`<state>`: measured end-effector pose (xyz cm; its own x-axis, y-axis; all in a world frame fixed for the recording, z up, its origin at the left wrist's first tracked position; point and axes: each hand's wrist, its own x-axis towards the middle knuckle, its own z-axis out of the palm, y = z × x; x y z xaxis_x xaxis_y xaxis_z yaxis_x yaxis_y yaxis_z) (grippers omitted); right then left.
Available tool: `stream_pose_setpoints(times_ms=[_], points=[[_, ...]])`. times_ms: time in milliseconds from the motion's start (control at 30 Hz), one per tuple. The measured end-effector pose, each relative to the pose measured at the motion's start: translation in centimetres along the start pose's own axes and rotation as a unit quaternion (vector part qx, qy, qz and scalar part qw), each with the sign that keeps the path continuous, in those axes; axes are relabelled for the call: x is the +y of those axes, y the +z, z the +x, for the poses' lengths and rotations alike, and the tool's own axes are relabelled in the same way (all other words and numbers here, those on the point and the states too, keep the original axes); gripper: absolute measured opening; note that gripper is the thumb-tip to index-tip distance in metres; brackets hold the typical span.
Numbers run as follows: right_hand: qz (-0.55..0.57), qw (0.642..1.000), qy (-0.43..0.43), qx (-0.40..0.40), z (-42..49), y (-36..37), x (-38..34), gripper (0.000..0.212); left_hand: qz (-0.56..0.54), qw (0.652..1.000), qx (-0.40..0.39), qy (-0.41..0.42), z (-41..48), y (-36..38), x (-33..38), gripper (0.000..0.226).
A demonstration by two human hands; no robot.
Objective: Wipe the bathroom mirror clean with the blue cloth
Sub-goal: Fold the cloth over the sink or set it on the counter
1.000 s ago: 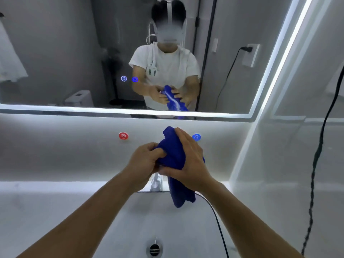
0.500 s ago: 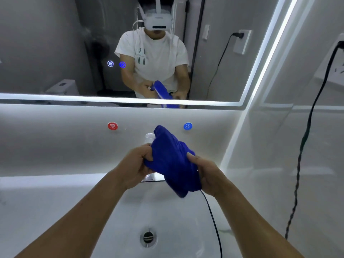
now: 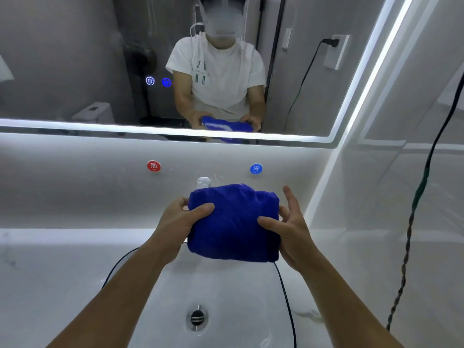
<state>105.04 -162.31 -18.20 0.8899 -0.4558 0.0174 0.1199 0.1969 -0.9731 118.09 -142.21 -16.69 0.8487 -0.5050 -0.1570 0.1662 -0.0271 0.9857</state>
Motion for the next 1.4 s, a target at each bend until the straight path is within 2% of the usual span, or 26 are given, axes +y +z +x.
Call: stream_pose_setpoints(times_ms=[100,167,233,300,367,433,533,633,733,833,900,967,1033,1067,1100,1133,1200,1233,1300,1400], points=[[0.065,0.997,-0.015,0.032,0.1,0.0,0.3,0.107,0.071,0.992,0.105,0.027,0.4,0.6,-0.2,0.04],[0.109,0.992,-0.023,0.056,0.1,0.0,0.4,0.1,0.141,0.975,0.148,0.085,0.5,0.8,-0.3,0.045],[0.1,0.992,-0.025,0.072,-0.1,0.1,0.7,0.091,0.144,0.977,0.082,0.134,0.5,0.9,-0.4,0.042],[0.058,0.996,-0.03,0.058,-0.4,0.0,0.8,0.088,0.072,0.99,-0.025,0.115,0.4,0.8,-0.3,0.037],[0.0,0.999,-0.029,0.022,-0.8,-0.4,0.6,0.093,0.034,0.99,-0.098,0.096,0.3,0.3,-0.2,0.041],[-0.136,0.99,-0.03,0.001,-1.0,-0.8,0.4,0.099,0.04,0.988,-0.123,0.09,0.2,-0.2,0.1,0.051],[-0.379,0.923,-0.054,-0.049,-1.1,-0.7,0.7,0.095,0.088,0.979,-0.156,0.098,-0.1,-0.4,0.3,0.072],[-0.454,0.887,-0.082,-0.022,-0.8,-0.2,0.8,0.08,0.176,0.963,-0.162,0.127,-0.2,-0.2,0.5,0.086],[-0.501,0.856,-0.124,0.025,-0.3,-0.8,-0.2,0.058,0.337,0.911,-0.127,0.202,0.1,-0.2,0.5,0.083],[-0.569,0.806,-0.152,0.056,-0.2,-1.3,-1.3,0.034,0.428,0.862,-0.041,0.269,0.3,-0.1,0.0,0.073],[-0.592,0.779,-0.194,0.072,-0.4,-1.1,-1.5,0.028,0.478,0.825,0.009,0.3,0.3,0.1,0.0,0.065],[-0.563,0.79,-0.232,0.068,-0.5,-1.1,-1.2,0.034,0.543,0.76,0.067,0.351,0.2,0.1,0.3,0.053],[-0.499,0.837,-0.216,0.054,-0.8,-1.1,-1.1,0.041,0.588,0.687,0.108,0.414,0.1,-0.1,0.4,0.049],[-0.47,0.86,-0.195,0.045,-1.0,-1.3,-1.2,0.042,0.585,0.68,0.094,0.432,0.0,-0.2,0.4,0.05],[-0.448,0.875,-0.178,0.042,-1.0,-1.4,-1.1,0.041,0.567,0.699,0.05,0.433,-0.1,-0.3,0.4,0.052],[-0.431,0.886,-0.163,0.045,-1.0,-1.7,-1.1,0.041,0.526,0.744,-0.011,0.411,-0.3,-0.3,0.6,0.054],[-0.383,0.915,-0.122,0.047,-1.1,-1.8,-1.3,0.042,0.387,0.865,-0.125,0.295,-0.9,-0.4,1.4,0.057],[-0.349,0.931,-0.099,0.037,-1.2,-1.8,-1.7,0.044,0.307,0.908,-0.16,0.237,-1.1,-0.5,1.6,0.058],[-0.279,0.958,-0.062,0.006,-1.4,-1.9,-2.4,0.05,0.157,0.955,-0.189,0.168,-1.0,-0.7,2.1,0.065],[-0.169,0.983,-0.008,-0.067,-1.6,-2.2,-3.2,0.063,-0.039,0.968,-0.227,0.096,-0.6,-0.6,2.4,0.072]])
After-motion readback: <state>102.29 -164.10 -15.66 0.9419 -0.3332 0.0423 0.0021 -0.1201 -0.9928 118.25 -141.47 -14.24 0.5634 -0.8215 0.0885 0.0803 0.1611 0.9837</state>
